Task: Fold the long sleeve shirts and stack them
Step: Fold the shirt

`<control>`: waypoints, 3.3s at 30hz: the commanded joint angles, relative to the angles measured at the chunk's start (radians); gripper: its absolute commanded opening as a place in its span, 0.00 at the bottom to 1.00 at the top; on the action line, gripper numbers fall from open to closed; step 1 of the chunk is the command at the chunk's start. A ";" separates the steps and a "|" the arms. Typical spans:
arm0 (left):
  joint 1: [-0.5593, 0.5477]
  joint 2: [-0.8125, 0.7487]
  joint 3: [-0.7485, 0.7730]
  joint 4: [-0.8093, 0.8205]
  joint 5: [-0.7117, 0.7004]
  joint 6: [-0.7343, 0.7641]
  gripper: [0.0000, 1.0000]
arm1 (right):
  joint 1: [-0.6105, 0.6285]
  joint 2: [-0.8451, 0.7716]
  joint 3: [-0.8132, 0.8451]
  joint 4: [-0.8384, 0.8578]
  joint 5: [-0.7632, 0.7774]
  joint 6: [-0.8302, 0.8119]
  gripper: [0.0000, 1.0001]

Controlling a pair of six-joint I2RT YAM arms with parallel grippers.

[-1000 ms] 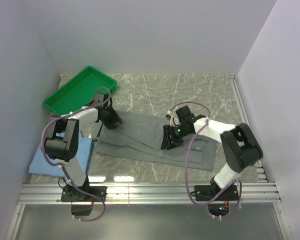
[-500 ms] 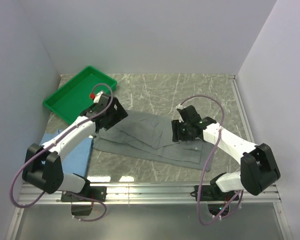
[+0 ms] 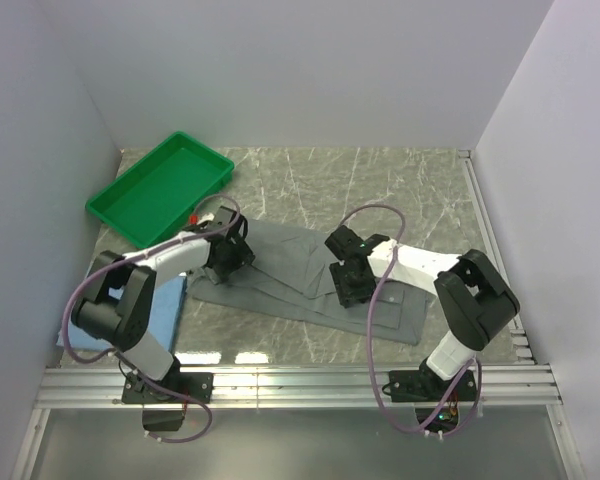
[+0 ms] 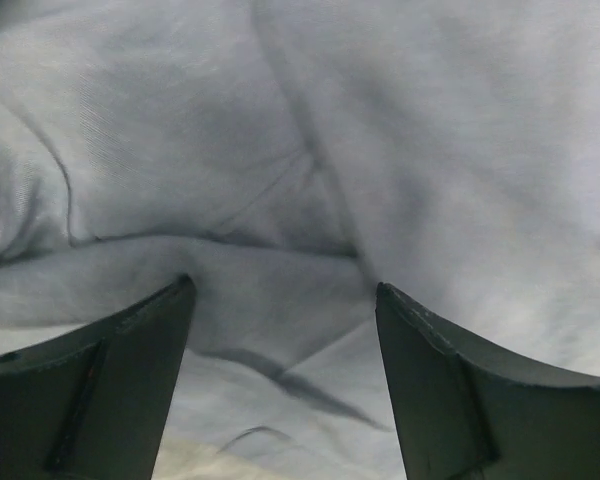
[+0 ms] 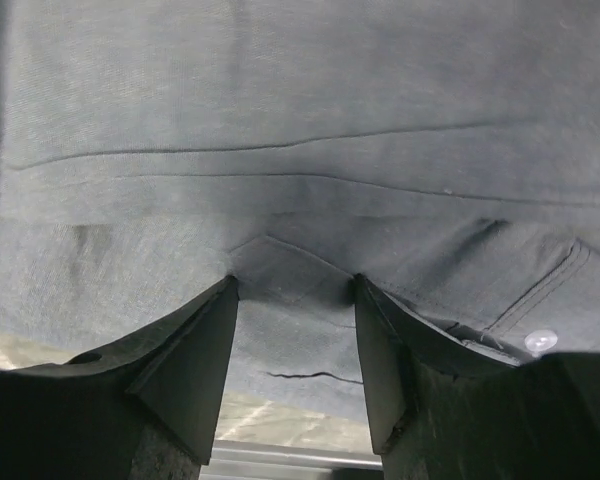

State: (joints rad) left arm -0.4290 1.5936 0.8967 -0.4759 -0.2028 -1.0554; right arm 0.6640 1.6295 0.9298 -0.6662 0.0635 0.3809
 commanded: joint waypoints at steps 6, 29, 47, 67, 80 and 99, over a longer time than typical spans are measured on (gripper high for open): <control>-0.004 0.282 0.285 0.051 -0.014 0.133 0.81 | 0.112 0.069 -0.029 -0.023 -0.169 0.003 0.54; -0.022 0.524 0.911 0.203 0.056 0.437 0.94 | 0.175 -0.108 0.207 0.004 -0.065 -0.024 0.53; -0.022 -0.162 0.357 -0.039 -0.108 0.363 0.93 | 0.163 -0.163 0.020 -0.039 -0.028 -0.045 0.51; -0.020 -0.718 -0.136 0.100 -0.334 0.495 0.94 | 0.252 0.006 0.066 -0.055 0.029 -0.059 0.26; -0.011 -0.682 -0.120 0.114 -0.334 0.520 0.93 | 0.252 -0.062 0.147 -0.144 -0.014 -0.057 0.00; 0.003 -0.658 -0.117 0.112 -0.297 0.526 0.93 | 0.259 0.038 0.188 -0.233 -0.281 -0.051 0.23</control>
State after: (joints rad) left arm -0.4324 0.9298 0.7681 -0.4000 -0.5159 -0.5419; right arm 0.9127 1.6627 1.0878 -0.8783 -0.1783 0.3420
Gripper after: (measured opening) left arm 0.935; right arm 0.201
